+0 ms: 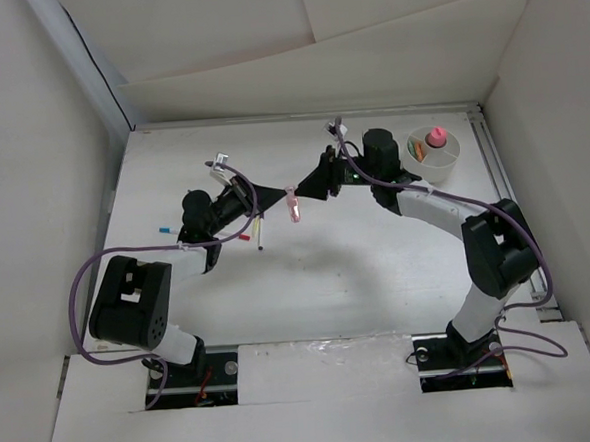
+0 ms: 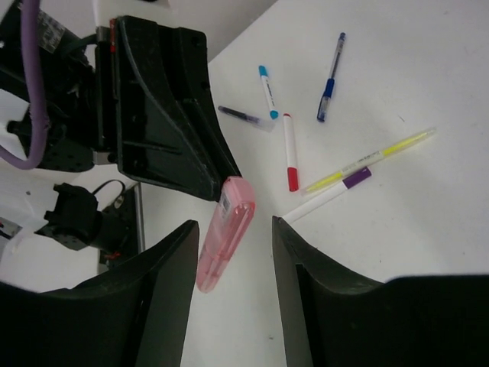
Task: Sort the stationery into containers
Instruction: Pick up the pen from the center of the board, then place the pen in the storage box, then move the pen to the center of the board.
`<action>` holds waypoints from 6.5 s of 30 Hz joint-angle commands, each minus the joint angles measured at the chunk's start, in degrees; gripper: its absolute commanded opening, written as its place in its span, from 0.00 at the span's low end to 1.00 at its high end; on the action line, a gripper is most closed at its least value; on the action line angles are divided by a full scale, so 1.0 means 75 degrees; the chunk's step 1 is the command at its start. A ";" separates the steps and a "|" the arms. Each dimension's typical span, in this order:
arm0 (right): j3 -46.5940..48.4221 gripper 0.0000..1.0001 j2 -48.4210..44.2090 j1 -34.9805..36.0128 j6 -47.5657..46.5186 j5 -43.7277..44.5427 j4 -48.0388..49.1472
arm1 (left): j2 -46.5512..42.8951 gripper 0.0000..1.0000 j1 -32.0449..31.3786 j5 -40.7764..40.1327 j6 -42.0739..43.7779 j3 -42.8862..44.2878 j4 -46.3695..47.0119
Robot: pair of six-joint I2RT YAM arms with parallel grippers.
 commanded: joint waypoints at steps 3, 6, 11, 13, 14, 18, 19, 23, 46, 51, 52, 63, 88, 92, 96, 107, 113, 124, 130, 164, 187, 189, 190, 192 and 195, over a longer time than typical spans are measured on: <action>0.0224 0.45 0.0085 -0.0056 0.0474 -0.0417 0.1103 | -0.0216 0.00 -0.0108 0.0209 0.0138 0.0001 0.0540; 0.0224 0.42 0.0086 -0.0056 0.0650 -0.0487 0.1360 | -0.0216 0.00 -0.0109 0.0279 0.0138 0.0001 0.0540; 0.0224 0.40 0.0226 0.0015 0.0650 -0.0487 0.1361 | -0.0216 0.00 -0.0179 0.0279 0.0138 0.0001 0.0540; 0.0224 0.38 0.0226 0.0015 0.0720 -0.0487 0.1361 | -0.0287 0.00 -0.0179 0.0279 0.0138 0.0001 0.0540; 0.0224 0.38 0.0226 0.0015 0.0721 -0.0487 0.1361 | -0.0287 0.00 -0.0179 0.0279 0.0138 0.0001 0.0540; 0.0224 0.42 0.0297 0.0015 0.0721 -0.0417 0.1361 | -0.0357 0.00 -0.0179 0.0279 0.0208 0.0001 0.0540; 0.0224 0.44 0.0297 0.0015 0.0721 -0.0417 0.1361 | -0.0357 0.00 -0.0179 0.0279 0.0208 0.0001 0.0540; 0.0153 0.47 0.0297 0.0015 0.0721 -0.0417 0.1361 | -0.0357 0.00 -0.0179 0.0279 0.0208 0.0001 0.0540; 0.0083 0.05 0.0226 -0.0056 0.0943 -0.0347 0.1572 | -0.0287 0.16 -0.0179 0.0210 0.0208 -0.0069 0.0540; 0.0013 0.04 0.0062 -0.0290 0.0943 -0.0347 0.1572 | -0.0356 0.27 -0.0179 0.0139 0.0208 0.0001 0.0364; -0.0057 0.04 0.0062 -0.0290 0.0943 -0.0347 0.1572 | -0.0357 0.29 -0.0179 0.0139 0.0278 0.0001 0.0283; -0.0198 0.03 -0.0078 -0.0594 0.1014 -0.0347 0.1642 | -0.0814 0.49 -0.0179 -0.0201 0.0664 0.0071 -0.0444; 0.0199 0.03 -0.0513 -0.4133 0.0300 0.2823 0.0321 | -0.1224 0.53 -0.0179 -0.0599 0.1158 -0.0433 -0.0808; 0.0715 0.03 -0.0326 -0.4216 -0.0403 0.4301 -0.0221 | -0.1528 0.53 -0.0179 -0.0599 0.1332 -0.0433 -0.1288; 0.1207 0.03 -0.0114 -0.4356 -0.0954 0.4891 -0.0444 | -0.1693 0.53 -0.0179 -0.0529 0.1333 -0.0433 -0.1371; 0.1829 0.03 0.0660 -0.4356 -0.1939 0.5875 -0.0865 | -0.1693 0.55 -0.0179 -0.0377 0.1404 -0.0280 -0.1651; 0.1619 0.03 0.0660 -0.4006 -0.2548 0.6496 -0.0865 | -0.1623 0.55 -0.0179 -0.0377 0.1404 -0.0211 -0.1652; 0.1548 0.03 0.0730 -0.3337 -0.3170 0.7423 -0.1030 | -0.1623 0.55 -0.0179 -0.0377 0.1404 -0.0210 -0.1722; 0.1478 0.03 0.0800 -0.3162 -0.3252 0.7690 -0.1263 | -0.1623 0.55 -0.0179 -0.0377 0.1474 -0.0210 -0.1722; 0.1760 0.70 -0.0252 -0.2142 -0.2877 0.8737 -0.2717 | -0.2161 0.46 -0.0179 -0.1805 0.1931 0.0001 -0.3466; 0.2657 0.11 0.1525 0.2439 -0.1553 0.6321 -0.3290 | -0.5912 0.29 0.0161 -0.6447 0.1638 -0.0573 -0.6187; 0.3034 0.22 0.2099 0.2685 -0.1471 0.6682 -0.3606 | -0.5912 0.27 0.0161 -0.6378 0.1638 -0.0573 -0.6187; 0.3210 0.27 0.2264 0.2884 -0.1471 0.6824 -0.3712 | -0.5981 0.27 0.0161 -0.6307 0.1638 -0.0643 -0.6094; 0.3738 0.41 0.2719 0.3037 -0.1471 0.7163 -0.4074 | -0.6052 0.27 0.0161 -0.6307 0.1638 -0.0643 -0.6093; 0.4312 0.48 0.3212 0.3108 -0.1401 0.7586 -0.4392 | -0.6239 0.27 0.0161 -0.6307 0.1638 -0.0713 -0.6093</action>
